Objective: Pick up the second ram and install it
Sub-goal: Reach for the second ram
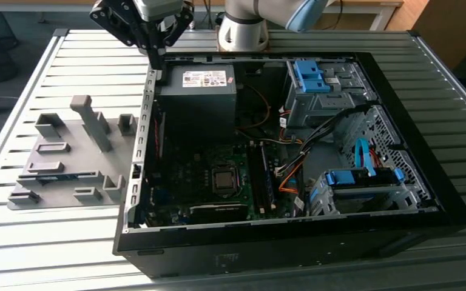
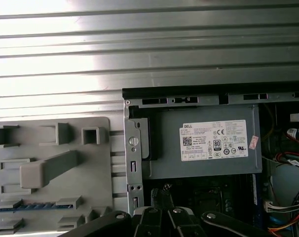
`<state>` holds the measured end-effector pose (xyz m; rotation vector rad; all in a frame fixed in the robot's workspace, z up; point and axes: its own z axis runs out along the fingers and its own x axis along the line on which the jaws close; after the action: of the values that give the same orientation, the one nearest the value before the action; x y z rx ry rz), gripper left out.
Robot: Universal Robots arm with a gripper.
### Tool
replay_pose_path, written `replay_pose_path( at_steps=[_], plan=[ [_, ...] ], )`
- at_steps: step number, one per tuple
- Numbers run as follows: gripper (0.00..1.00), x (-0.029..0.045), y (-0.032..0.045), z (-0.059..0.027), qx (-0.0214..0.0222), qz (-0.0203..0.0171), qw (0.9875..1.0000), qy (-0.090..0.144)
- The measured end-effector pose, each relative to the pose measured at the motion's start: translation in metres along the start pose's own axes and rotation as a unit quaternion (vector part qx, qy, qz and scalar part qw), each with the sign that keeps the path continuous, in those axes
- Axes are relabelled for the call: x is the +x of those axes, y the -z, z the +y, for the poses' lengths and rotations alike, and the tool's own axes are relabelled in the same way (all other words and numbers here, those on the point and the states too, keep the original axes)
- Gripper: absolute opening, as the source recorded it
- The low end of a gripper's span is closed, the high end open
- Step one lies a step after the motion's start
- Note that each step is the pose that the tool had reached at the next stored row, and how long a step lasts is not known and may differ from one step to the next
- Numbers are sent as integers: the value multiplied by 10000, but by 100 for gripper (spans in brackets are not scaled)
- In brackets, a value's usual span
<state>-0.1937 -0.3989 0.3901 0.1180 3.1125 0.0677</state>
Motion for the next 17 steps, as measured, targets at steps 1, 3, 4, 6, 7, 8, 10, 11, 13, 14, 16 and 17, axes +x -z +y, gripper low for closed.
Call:
replay_pose_path(
  at_steps=[1,3,4,6,7,8,10,11,13,14,16,17],
  plan=[
    [11,6,0,0,0,0,10000,0],
    [11,17,-1,-1,0,0,10000,0],
    [11,23,-1,-2,0,0,10000,0],
    [11,36,-2,-3,0,0,10000,0],
    [11,42,-3,-3,0,0,10000,0],
    [11,48,-3,-4,0,0,10000,0],
    [11,59,-4,-5,0,0,10000,0],
    [11,65,-4,-5,0,0,10000,0],
    [11,76,-5,-6,0,0,10000,0],
    [11,81,-5,-6,0,0,10000,0],
    [11,93,-6,-7,0,0,10000,0],
    [11,99,-7,-8,0,0,10000,0]
  ],
)
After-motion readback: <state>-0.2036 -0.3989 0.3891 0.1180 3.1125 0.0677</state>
